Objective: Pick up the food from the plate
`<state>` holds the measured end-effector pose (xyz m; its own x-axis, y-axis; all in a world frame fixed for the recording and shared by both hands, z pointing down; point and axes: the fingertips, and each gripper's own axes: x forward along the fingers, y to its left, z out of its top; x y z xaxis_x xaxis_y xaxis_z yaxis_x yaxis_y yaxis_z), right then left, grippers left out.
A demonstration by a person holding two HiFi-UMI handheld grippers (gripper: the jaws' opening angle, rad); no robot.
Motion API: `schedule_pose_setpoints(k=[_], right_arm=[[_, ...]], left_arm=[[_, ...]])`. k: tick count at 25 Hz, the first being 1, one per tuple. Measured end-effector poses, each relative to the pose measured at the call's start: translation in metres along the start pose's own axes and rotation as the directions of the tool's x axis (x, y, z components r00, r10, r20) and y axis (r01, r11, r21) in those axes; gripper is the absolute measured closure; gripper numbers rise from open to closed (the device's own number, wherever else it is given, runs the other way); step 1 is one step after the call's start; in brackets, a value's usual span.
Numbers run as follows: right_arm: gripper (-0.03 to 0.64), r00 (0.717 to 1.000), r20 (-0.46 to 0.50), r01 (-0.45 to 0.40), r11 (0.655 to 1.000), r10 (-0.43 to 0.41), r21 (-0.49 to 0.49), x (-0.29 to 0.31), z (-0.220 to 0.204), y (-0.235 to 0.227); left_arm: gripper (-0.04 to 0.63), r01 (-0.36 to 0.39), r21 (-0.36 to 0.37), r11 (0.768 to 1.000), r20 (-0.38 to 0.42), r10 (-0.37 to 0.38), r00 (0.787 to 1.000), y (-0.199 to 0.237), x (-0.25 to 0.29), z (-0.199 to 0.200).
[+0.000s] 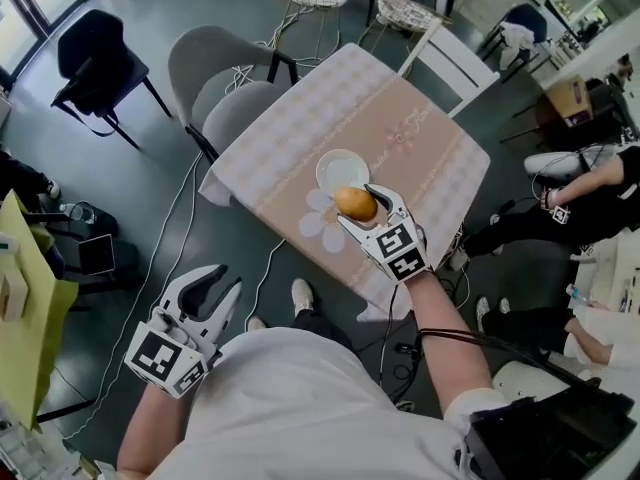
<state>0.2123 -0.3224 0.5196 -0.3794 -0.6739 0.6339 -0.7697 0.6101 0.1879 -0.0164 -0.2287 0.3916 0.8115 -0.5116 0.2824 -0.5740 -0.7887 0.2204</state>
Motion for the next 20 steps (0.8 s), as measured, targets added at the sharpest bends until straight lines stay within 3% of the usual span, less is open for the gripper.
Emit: schedule_pose_setpoints(k=[11, 20], right_arm=[[0.281, 0.987, 0.12, 0.097, 0.991, -0.107, 0.089, -0.091, 0.055, 0.065], [0.281, 0.971, 0.174, 0.144, 0.983, -0.163, 0.117, -0.145, 0.076, 0.115]], left_arm=[[0.482, 0.11, 0.034, 0.993, -0.008, -0.109, 0.994, -0.01, -0.043, -0.015], [0.482, 0.165, 0.039, 0.986, 0.008, -0.165, 0.986, -0.023, -0.069, -0.025]])
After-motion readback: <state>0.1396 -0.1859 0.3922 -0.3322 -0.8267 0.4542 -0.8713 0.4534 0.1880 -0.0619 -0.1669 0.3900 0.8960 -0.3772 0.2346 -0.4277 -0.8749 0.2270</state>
